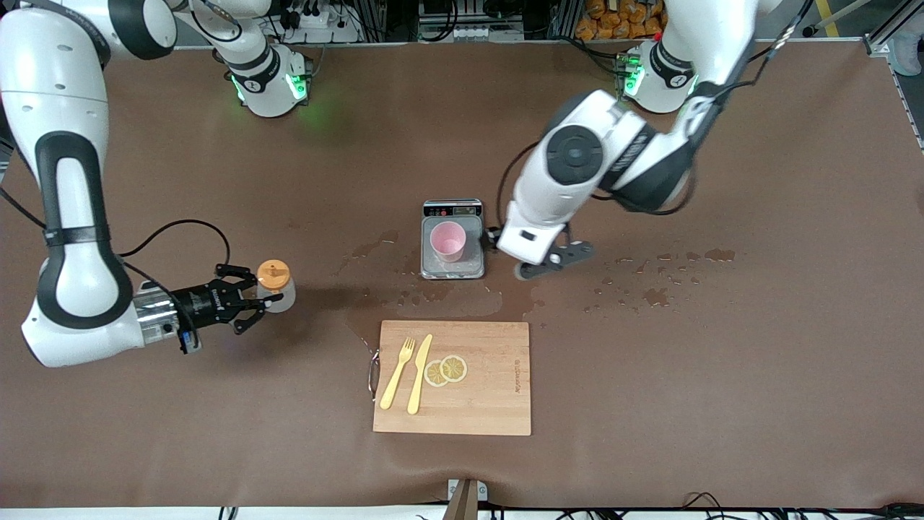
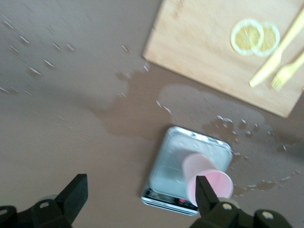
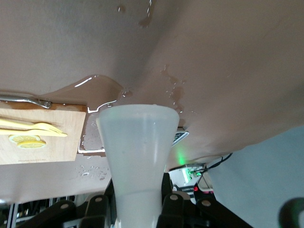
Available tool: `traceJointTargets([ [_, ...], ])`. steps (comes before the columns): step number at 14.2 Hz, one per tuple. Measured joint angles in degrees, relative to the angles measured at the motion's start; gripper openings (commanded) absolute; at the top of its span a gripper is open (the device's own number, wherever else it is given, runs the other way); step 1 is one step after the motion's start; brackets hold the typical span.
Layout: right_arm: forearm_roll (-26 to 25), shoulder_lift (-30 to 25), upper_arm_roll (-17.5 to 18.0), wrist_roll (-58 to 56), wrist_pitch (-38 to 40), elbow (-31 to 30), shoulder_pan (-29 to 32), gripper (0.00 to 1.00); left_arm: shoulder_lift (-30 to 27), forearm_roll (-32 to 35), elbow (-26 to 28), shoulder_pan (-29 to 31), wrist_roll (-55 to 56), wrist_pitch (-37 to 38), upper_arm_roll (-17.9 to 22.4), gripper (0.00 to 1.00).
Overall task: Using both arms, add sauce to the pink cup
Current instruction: 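Withdraw the left gripper while the right gripper carries the bottle toward the cup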
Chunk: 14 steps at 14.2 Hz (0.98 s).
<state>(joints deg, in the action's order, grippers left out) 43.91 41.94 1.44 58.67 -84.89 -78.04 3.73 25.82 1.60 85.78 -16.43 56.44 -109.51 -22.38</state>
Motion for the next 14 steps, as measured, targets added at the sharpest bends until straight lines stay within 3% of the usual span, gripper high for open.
traceJointTargets([
  [5, -1.87, -1.55, -0.03, 5.18, -1.93, -0.73, -2.8, 0.35, -3.42, -0.5, 0.11, 11.39, -17.07, 7.76, -0.06, 1.0],
  [9, -6.41, -3.65, 0.1, 14.12, -5.48, -0.75, -7.67, 0.33, -8.1, -1.81, 0.08, 19.84, -30.66, 14.57, -0.12, 1.0],
  [14, -15.54, -5.5, 0.08, 25.59, -7.81, -0.95, -15.52, 0.32, -15.79, -1.78, 2.09, 21.76, -36.86, 17.91, -0.17, 1.0],
])
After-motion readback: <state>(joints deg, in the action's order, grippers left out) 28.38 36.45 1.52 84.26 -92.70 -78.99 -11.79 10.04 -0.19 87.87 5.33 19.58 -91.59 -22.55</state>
